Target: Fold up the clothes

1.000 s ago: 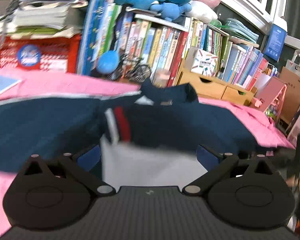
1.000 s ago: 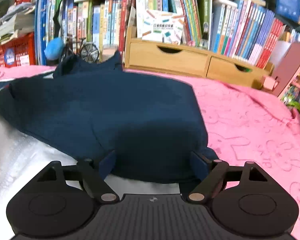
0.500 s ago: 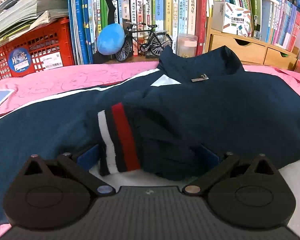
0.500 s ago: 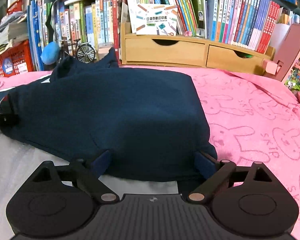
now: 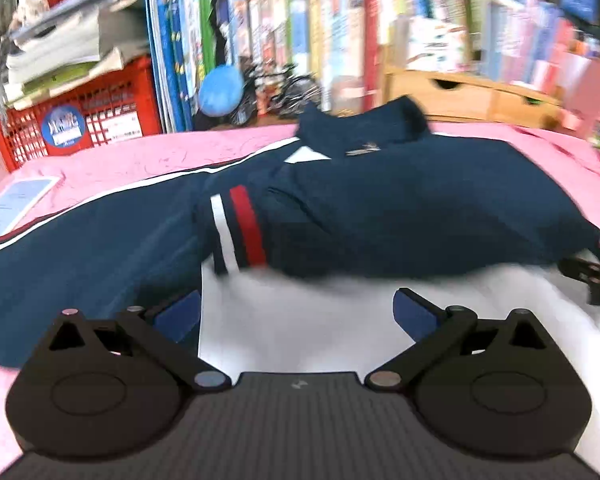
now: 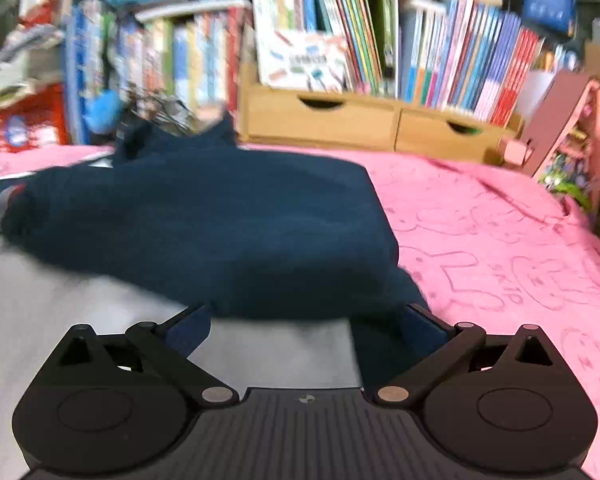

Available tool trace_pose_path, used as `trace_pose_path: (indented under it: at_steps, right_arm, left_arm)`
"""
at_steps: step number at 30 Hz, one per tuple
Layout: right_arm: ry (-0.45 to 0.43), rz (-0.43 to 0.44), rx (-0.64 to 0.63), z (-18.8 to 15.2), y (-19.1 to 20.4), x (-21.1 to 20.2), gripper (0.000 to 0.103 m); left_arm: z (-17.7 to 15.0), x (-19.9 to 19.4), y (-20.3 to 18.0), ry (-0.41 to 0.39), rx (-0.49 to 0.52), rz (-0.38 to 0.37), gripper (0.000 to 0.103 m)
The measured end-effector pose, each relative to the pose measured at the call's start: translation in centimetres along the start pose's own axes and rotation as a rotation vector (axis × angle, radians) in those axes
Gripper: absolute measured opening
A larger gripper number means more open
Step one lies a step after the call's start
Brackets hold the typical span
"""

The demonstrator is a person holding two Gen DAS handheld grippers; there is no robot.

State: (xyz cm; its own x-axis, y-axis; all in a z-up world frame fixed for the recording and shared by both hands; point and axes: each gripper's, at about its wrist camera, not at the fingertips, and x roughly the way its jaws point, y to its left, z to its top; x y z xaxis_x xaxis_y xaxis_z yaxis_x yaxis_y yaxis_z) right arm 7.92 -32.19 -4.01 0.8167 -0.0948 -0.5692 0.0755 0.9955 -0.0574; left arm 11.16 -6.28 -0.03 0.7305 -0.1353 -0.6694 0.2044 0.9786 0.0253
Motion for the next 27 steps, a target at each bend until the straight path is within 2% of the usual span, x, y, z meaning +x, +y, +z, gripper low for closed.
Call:
trace_pose_path:
  at_steps: [5, 7, 11, 19, 23, 27]
  right_arm:
    - [-0.048, 0.03, -0.001, -3.4, 1.9, -7.5, 0.103]
    - [-0.045, 0.044, -0.013, -5.0, 2.7, -10.2, 0.103]
    - [-0.005, 0.045, -0.031, -8.0, 4.2, -14.4, 0.103]
    - [0.134, 0.061, 0.016, -11.8, 6.3, -17.6, 0.103]
    - [0.143, 0.069, 0.004, -12.7, 7.3, -19.1, 0.103]
    - [0.187, 0.068, -0.009, -13.7, 7.8, -19.2, 0.103]
  left_arm:
    - [-3.9, -4.9, -1.4, 0.031, -0.025, -0.028, 0.103]
    - [-5.4, -6.3, -1.7, 0.049, -0.043, -0.048, 0.103]
    - [-8.0, -8.8, -2.2, 0.085, -0.053, -0.043, 0.103]
    - [-12.4, -13.0, -2.9, 0.107, -0.062, -0.015, 0.103]
    - [-13.6, -13.6, -3.3, 0.12, -0.042, -0.002, 0.103]
    - [-14.6, -13.3, -3.6, 0.145, -0.033, -0.007, 0.103]
